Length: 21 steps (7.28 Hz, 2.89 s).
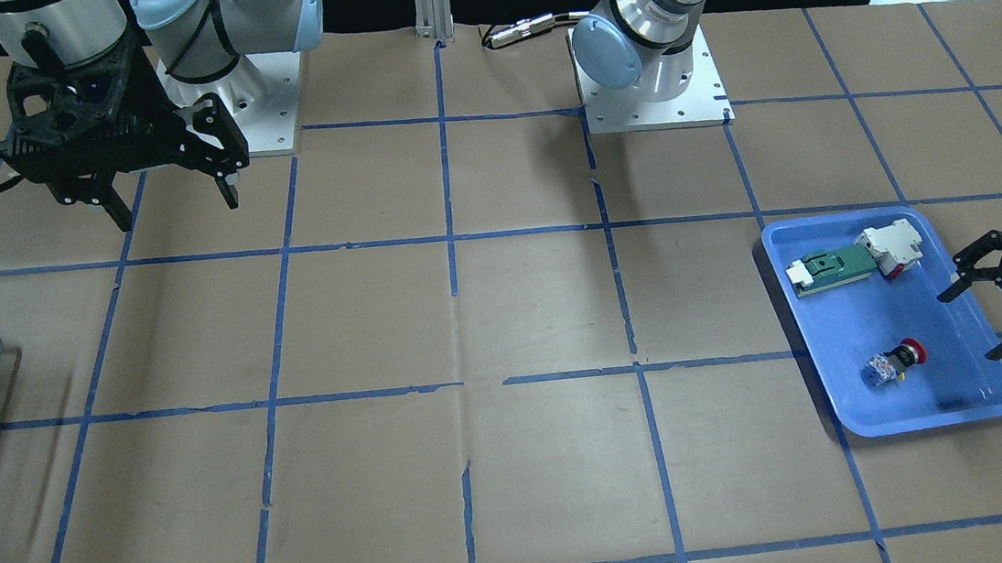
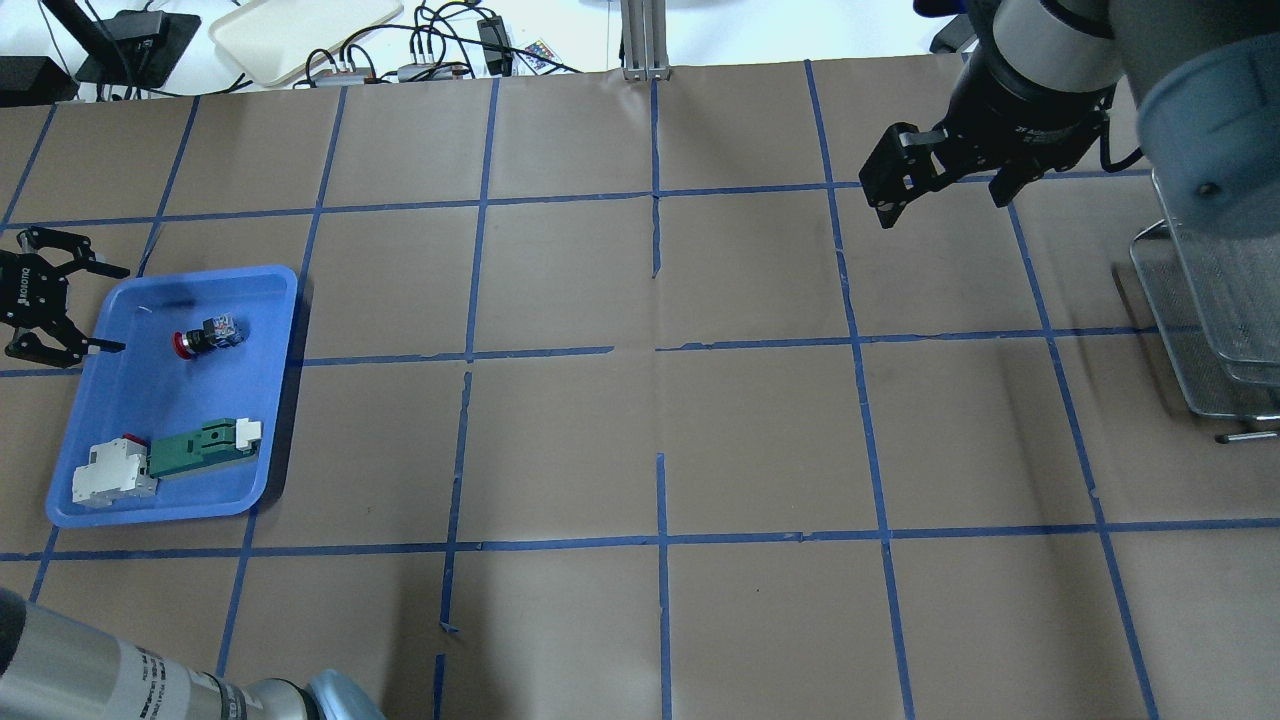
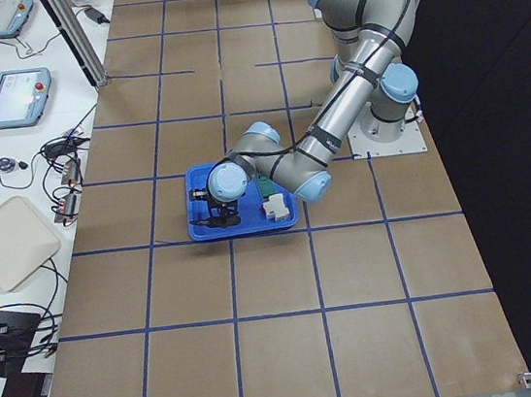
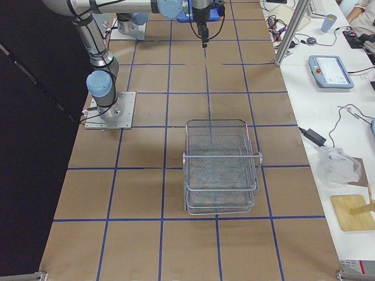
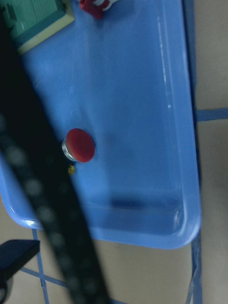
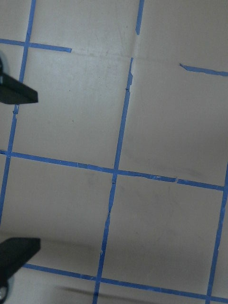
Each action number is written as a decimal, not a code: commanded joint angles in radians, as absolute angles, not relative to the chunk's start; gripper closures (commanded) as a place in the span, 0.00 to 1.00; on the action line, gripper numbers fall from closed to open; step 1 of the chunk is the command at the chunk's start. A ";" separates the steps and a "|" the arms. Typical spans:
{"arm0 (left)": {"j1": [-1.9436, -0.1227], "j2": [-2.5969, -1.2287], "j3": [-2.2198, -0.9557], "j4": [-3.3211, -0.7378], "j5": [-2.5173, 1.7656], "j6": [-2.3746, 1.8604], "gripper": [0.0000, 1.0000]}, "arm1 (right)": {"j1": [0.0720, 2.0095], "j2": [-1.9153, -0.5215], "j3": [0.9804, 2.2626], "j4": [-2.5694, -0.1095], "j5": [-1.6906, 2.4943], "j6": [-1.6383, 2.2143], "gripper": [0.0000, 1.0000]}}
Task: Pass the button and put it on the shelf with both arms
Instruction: 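Close the left gripper on the red-capped button in the tray, then lift the button with the left gripper toward the right gripper while the right arm approaches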
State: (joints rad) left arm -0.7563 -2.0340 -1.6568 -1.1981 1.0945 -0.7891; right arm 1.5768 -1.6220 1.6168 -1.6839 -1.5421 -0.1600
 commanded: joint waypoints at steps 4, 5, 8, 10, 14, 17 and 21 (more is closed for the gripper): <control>-0.735 -2.117 -1.677 -1.232 1.029 -0.841 0.00 | 1.577 -1.626 1.617 -1.680 -1.548 -0.160 0.00; -0.730 -2.126 -1.675 -1.233 1.029 -0.842 0.00 | 1.577 -1.628 1.617 -1.681 -1.543 -0.161 0.00; -0.730 -2.141 -1.678 -1.233 1.028 -0.865 0.00 | 1.578 -1.631 1.615 -1.678 -1.543 -0.164 0.00; -0.730 -2.155 -1.677 -1.233 1.026 -0.865 0.02 | 1.578 -1.640 1.615 -1.678 -1.546 -0.233 0.00; -0.730 -2.158 -1.675 -1.233 1.029 -0.867 0.88 | 1.578 -1.640 1.617 -1.681 -1.543 -0.238 0.00; -0.732 -2.125 -1.649 -1.303 1.032 -0.855 1.00 | 1.577 -1.640 1.609 -1.681 -1.543 -0.282 0.00; -0.929 -1.987 -1.592 -1.446 1.029 -0.704 1.00 | 1.572 -1.686 1.601 -1.686 -1.463 -0.582 0.00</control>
